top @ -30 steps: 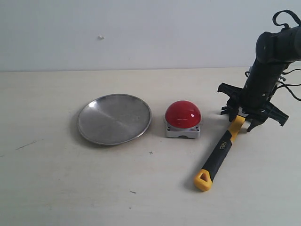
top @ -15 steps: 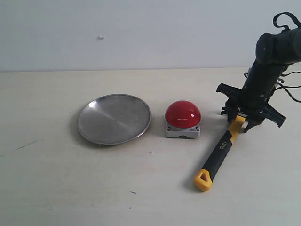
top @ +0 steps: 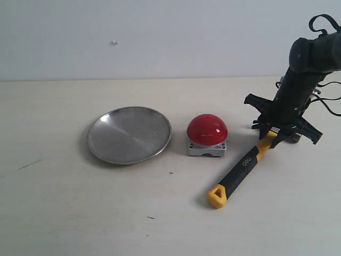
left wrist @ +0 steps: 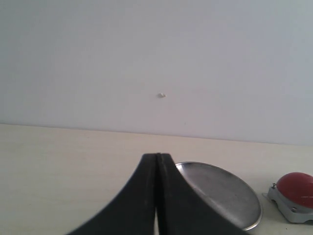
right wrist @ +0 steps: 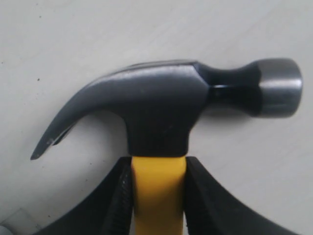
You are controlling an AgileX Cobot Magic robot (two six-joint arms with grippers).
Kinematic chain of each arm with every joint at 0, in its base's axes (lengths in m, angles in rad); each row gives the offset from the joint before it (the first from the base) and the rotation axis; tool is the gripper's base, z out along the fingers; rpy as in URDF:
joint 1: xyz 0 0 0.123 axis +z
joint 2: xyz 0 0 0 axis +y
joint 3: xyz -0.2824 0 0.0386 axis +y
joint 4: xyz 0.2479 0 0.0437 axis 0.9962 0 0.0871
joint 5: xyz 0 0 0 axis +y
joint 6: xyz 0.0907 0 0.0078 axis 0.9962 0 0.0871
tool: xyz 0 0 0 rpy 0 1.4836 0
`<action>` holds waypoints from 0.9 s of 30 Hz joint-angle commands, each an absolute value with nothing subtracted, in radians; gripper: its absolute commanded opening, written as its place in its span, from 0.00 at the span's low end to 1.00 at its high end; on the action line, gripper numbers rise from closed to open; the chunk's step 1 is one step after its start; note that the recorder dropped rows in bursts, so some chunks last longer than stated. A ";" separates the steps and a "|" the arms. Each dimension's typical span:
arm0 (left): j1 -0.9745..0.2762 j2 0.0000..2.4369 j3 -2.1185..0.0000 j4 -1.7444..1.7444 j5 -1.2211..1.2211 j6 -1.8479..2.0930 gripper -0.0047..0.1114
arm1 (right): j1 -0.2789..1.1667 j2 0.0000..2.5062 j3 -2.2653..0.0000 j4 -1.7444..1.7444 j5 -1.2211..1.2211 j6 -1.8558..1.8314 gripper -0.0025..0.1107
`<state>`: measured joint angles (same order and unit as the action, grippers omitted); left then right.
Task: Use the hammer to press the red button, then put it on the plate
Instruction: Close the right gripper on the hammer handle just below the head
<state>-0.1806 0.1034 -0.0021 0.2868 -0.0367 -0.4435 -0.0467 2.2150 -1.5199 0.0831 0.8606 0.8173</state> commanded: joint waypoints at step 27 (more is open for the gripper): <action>-0.188 0.098 0.000 0.281 -0.041 -0.440 0.04 | -0.046 2.231 -1.522 0.073 1.070 0.786 0.02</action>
